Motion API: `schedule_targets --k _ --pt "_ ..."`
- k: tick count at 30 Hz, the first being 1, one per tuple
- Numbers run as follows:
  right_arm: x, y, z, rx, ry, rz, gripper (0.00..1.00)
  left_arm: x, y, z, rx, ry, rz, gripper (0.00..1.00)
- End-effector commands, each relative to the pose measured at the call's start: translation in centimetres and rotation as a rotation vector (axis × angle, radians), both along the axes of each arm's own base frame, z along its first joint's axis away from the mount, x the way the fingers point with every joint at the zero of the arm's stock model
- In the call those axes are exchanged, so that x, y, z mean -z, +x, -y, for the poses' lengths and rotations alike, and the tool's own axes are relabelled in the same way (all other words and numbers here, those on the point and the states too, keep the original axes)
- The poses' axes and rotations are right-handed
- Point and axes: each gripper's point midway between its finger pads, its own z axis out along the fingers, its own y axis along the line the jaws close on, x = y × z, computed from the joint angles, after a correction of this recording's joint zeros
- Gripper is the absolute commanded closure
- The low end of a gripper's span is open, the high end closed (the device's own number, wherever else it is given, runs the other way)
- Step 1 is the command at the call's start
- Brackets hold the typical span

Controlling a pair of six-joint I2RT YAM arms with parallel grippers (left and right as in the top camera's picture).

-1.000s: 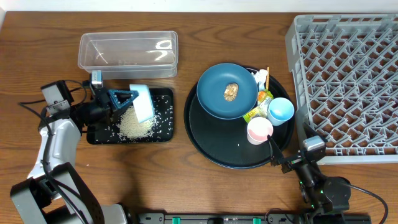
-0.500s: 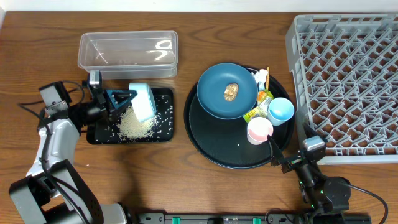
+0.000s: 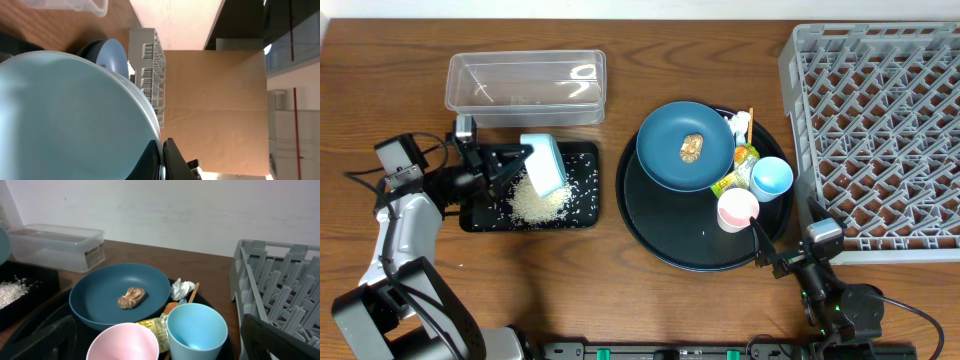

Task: Sort waste into correct bins and load items into the dishwasher rack
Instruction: 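Tilt the bowl with the left gripper to pour rice onto the black tray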

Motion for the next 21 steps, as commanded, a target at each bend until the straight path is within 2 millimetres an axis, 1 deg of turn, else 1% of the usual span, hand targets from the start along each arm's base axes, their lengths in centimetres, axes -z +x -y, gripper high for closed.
schedule_targets --k 1,3,4,5,6,9,12,14,18,21 --pt "0.2 0.1 0.4 0.015 -0.011 -0.001 0.01 0.3 0.6 -1.4 -0.049 0.011 -0.020 0.94" --pt "0.2 0.1 0.4 0.015 -0.011 -0.001 0.01 -0.1 0.1 -1.4 -0.044 -0.053 -0.069 0.94" --pt "0.2 0.1 0.4 0.015 -0.011 -0.001 0.01 -0.7 -0.3 -1.1 -0.019 -0.091 -0.062 0.94" --pt "0.2 0.1 0.4 0.015 -0.011 -0.001 0.01 -0.6 -0.5 -0.7 -0.007 -0.105 -0.078 0.94" --pt "0.2 0.1 0.4 0.015 -0.011 -0.001 0.01 -0.6 -0.7 -0.3 0.001 -0.098 -0.069 0.94" --pt "0.2 0.1 0.4 0.015 -0.011 -0.001 0.01 -0.3 -0.5 -0.4 -0.004 -0.059 -0.037 0.94" --pt "0.2 0.1 0.4 0.015 -0.011 -0.001 0.01 -0.7 -0.7 0.1 0.020 -0.070 -0.021 0.94" --pt "0.2 0.1 0.4 0.015 -0.011 -0.001 0.01 -0.9 -0.6 0.8 0.036 -0.039 0.008 0.94" --pt "0.2 0.1 0.4 0.015 -0.011 -0.001 0.01 -0.4 -0.2 1.6 0.019 0.069 0.008 0.94" --pt "0.2 0.1 0.4 0.015 -0.011 -0.001 0.01 -0.7 -0.2 2.6 0.016 0.151 0.029 0.94"
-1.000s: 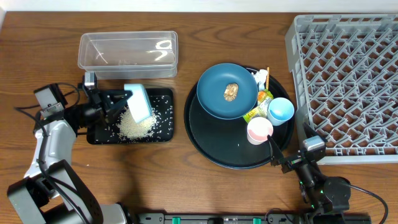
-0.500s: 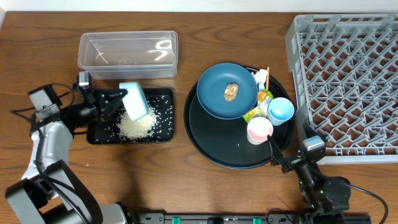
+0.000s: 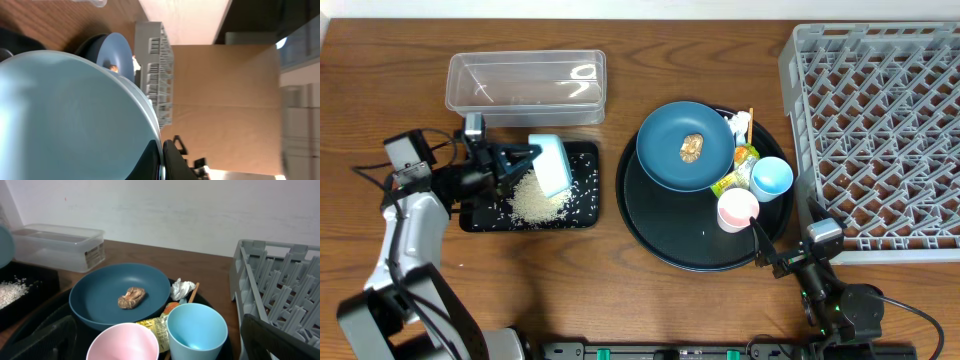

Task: Sort waste into correct bins and load items into the dishwasher rack
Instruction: 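Tilt the bowl with the left gripper to pour rice onto the black tray, then carry the empty bowl with the left gripper back onto the round tray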

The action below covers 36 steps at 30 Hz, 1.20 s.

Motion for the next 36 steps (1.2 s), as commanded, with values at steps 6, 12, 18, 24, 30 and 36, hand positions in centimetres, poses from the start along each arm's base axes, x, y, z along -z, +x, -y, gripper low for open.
schedule_targets --k 6,12,18,24,30,36 --pt "0.2 0.1 0.4 0.015 -0.011 -0.001 0.01 -3.6 -1.5 5.3 0.065 0.239 0.181 0.94" --pt "0.2 0.1 0.4 0.015 -0.011 -0.001 0.01 -0.6 -4.4 9.6 0.102 0.528 0.097 0.94" --pt "0.2 0.1 0.4 0.015 -0.011 -0.001 0.01 3.3 -6.8 13.4 0.199 0.797 0.075 0.94" --pt "0.2 0.1 0.4 0.015 -0.011 -0.001 0.01 3.4 -7.2 17.0 0.238 0.888 0.205 0.94" --pt "0.2 0.1 0.4 0.015 -0.011 -0.001 0.01 6.1 -8.0 19.0 0.306 0.978 0.204 0.94" --pt "0.2 0.1 0.4 0.015 -0.011 -0.001 0.01 8.4 -8.5 22.3 0.387 0.975 0.237 0.94"
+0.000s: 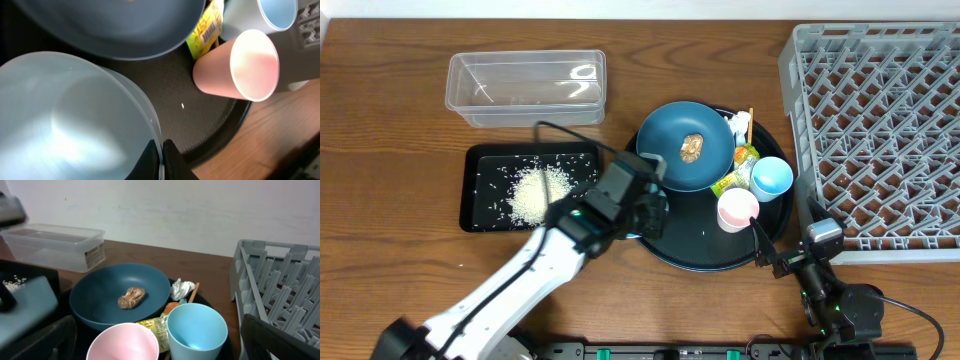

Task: Sort waste into correct bins and load items into the dishwasher rack
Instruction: 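Carry the empty bowl with the left gripper back onto the round tray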

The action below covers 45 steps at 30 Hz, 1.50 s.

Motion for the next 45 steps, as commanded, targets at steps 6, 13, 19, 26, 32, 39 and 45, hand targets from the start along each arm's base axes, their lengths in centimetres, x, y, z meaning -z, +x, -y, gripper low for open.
schedule_targets --k 6,13,19,26,32,39,45 --pt "0.2 0.1 0.4 0.015 -0.011 -0.001 0.01 1.2 0.0 2.7 0.060 0.012 0.047 0.94" --pt "0.2 0.1 0.4 0.015 -0.011 -0.001 0.01 2.0 -0.5 2.4 0.057 0.037 0.018 0.94" --pt "0.2 0.1 0.4 0.015 -0.011 -0.001 0.01 2.3 -0.9 2.2 0.024 0.034 -0.024 0.94" --pt "0.2 0.1 0.4 0.015 -0.011 -0.001 0.01 2.2 -1.6 2.9 0.052 0.033 -0.024 0.94" --pt "0.2 0.1 0.4 0.015 -0.011 -0.001 0.01 2.5 -1.2 2.5 0.030 0.064 0.003 0.94" --pt "0.2 0.1 0.4 0.015 -0.011 -0.001 0.01 2.5 -1.1 2.5 0.028 0.065 0.004 0.70" --pt "0.2 0.1 0.4 0.015 -0.011 -0.001 0.01 2.0 -1.0 2.6 0.033 0.057 0.017 0.70"
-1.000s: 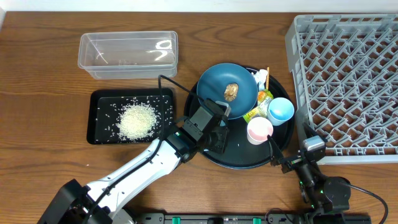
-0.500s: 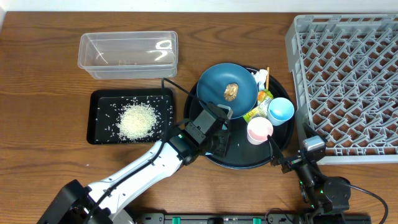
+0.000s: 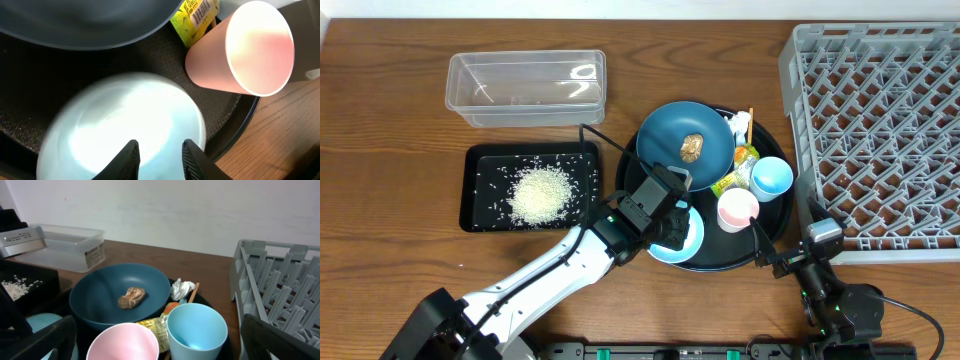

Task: Sort waste into correct bins and load items into the dishwasher rack
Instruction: 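Carry the empty bowl with the left gripper back onto the round tray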

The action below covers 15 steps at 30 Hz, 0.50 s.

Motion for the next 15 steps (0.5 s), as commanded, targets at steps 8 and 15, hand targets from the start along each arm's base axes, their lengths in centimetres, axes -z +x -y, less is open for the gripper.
schedule_targets --k 8,15 --pt "0.2 0.1 0.4 0.015 -0.011 -0.001 0.01 -3.5 4.2 -1.7 -0.103 0.090 0.229 0.67" --pt "0.2 0.1 0.4 0.015 -0.011 -0.001 0.01 -4.5 7.2 -3.8 -0.217 0.108 0.306 0.52"
